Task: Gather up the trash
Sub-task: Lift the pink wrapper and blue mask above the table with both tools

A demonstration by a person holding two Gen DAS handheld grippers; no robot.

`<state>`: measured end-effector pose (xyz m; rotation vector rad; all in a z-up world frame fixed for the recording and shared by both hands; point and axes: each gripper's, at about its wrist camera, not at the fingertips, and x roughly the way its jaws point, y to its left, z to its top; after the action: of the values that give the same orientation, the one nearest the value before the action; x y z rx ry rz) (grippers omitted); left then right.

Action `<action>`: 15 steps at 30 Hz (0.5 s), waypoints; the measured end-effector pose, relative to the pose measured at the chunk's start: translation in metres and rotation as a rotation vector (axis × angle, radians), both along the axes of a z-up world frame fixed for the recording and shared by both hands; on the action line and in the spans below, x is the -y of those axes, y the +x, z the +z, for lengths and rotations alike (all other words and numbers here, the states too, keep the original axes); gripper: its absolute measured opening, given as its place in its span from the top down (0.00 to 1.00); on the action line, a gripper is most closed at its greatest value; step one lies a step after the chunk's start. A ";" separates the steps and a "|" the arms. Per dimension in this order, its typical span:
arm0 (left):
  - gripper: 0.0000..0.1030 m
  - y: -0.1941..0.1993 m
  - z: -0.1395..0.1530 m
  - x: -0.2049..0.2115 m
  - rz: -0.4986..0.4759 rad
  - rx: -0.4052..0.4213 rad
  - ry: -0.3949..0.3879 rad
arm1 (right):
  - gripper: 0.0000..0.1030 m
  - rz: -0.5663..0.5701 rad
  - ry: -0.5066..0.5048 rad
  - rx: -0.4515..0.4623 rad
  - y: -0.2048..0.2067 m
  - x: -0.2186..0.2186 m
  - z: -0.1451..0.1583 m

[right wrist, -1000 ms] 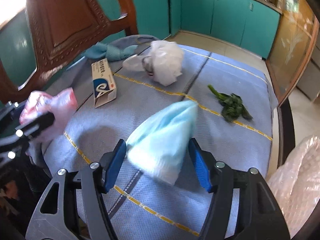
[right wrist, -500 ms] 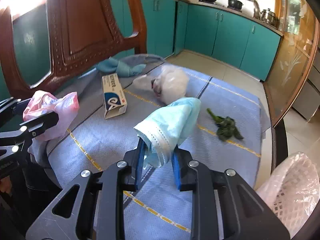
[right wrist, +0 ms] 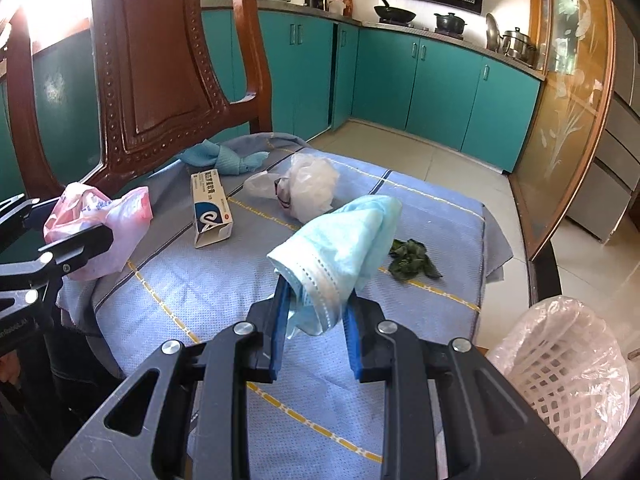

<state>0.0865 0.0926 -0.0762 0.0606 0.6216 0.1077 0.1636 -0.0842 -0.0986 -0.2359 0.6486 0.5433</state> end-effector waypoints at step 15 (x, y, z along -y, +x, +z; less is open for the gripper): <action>0.47 -0.004 0.005 0.009 -0.014 0.009 0.013 | 0.75 -0.013 0.013 0.029 -0.004 0.005 0.006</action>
<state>0.0828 0.0831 -0.0710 0.0773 0.6119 0.0982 0.1598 -0.0895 -0.0924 -0.2263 0.6177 0.5303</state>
